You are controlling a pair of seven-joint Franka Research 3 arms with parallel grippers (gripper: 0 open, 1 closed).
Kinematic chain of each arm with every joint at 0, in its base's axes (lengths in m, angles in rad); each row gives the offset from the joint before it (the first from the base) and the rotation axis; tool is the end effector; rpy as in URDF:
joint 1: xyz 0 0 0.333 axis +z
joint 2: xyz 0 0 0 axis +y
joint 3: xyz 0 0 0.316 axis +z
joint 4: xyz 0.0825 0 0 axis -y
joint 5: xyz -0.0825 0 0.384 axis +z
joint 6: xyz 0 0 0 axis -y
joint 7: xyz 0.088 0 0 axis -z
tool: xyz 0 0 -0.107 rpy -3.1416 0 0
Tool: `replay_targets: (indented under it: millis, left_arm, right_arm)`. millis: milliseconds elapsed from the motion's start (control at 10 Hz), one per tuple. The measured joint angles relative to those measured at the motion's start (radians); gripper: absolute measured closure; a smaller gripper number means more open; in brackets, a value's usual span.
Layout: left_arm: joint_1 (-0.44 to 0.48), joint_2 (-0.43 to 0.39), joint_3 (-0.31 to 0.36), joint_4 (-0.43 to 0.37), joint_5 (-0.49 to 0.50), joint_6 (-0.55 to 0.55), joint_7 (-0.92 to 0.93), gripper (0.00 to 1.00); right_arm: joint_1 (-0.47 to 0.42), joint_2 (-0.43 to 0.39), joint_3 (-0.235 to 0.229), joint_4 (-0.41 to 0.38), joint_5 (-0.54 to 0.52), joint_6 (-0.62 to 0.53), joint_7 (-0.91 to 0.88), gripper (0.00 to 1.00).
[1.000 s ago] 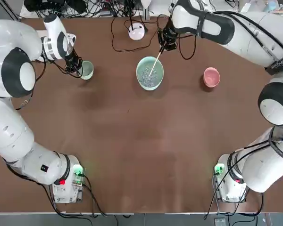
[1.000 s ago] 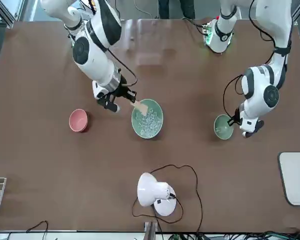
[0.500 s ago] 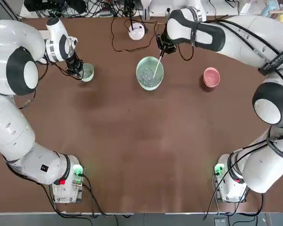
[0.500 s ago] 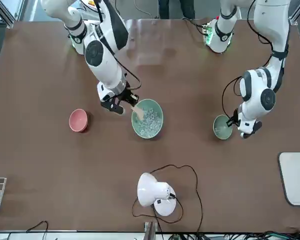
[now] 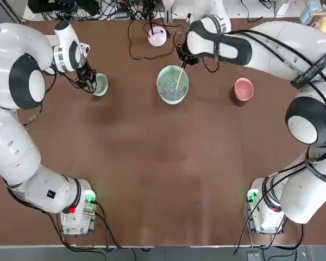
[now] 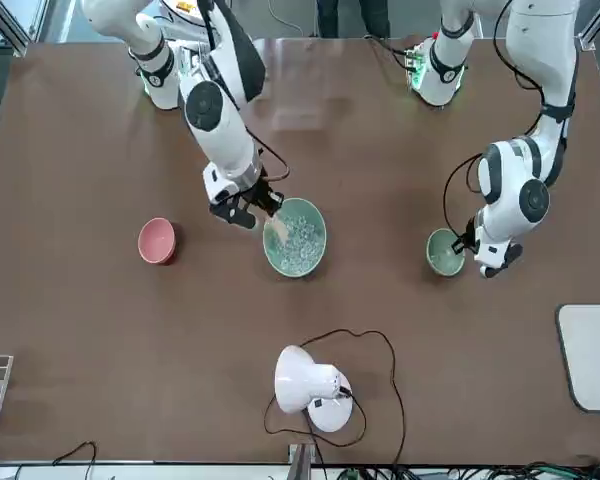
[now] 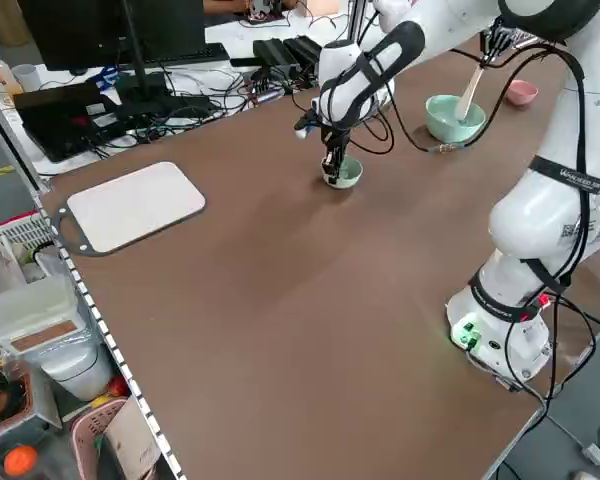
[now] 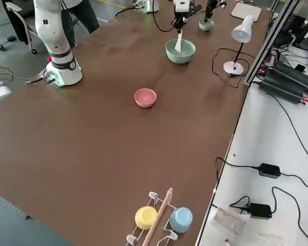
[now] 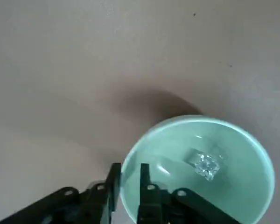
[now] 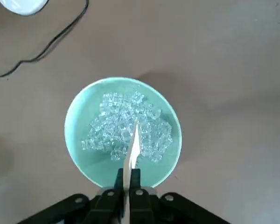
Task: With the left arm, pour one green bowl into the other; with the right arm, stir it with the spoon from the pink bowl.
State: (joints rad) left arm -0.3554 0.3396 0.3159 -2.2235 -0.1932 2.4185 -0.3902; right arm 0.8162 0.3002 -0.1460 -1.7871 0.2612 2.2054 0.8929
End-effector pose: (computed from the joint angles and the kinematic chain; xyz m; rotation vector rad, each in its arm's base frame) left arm 0.5355 -0.0192 0.2174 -3.0294 -0.7626 0.1886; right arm 0.4974 0.4144 0.3992 -2.8829 0.5186 0.0551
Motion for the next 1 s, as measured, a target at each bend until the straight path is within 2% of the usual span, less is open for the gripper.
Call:
replay_targets:
  millis: [100,200,400,600,800,1000]
  left_arm:
    - [-0.001,0.000,0.000,0.003,0.000,-0.002,0.000,0.64]
    - [0.000,-0.001,0.000,0.019,-0.001,-0.023,0.000,0.60]
    - [0.001,-0.021,0.003,0.122,-0.001,-0.204,0.000,0.33]
    - [0.017,-0.056,0.007,0.290,0.021,-0.425,0.002,0.04]
    - [0.040,-0.080,0.008,0.467,0.036,-0.580,0.007,0.00]
    - [0.049,-0.088,0.009,0.604,0.036,-0.654,0.010,0.00]
  right_arm:
    - [0.015,0.006,0.000,0.000,-0.007,0.001,0.009,0.94]
    - [0.029,0.011,0.000,0.000,-0.010,0.001,0.025,0.94]
    - [0.060,0.020,0.000,0.007,-0.014,0.009,0.075,0.94]
    - [0.078,0.033,-0.001,0.035,-0.017,0.043,0.157,0.94]
    - [0.079,0.080,-0.006,0.101,-0.017,0.051,0.203,0.94]
    - [0.065,0.109,-0.023,0.129,-0.018,0.051,0.206,0.94]
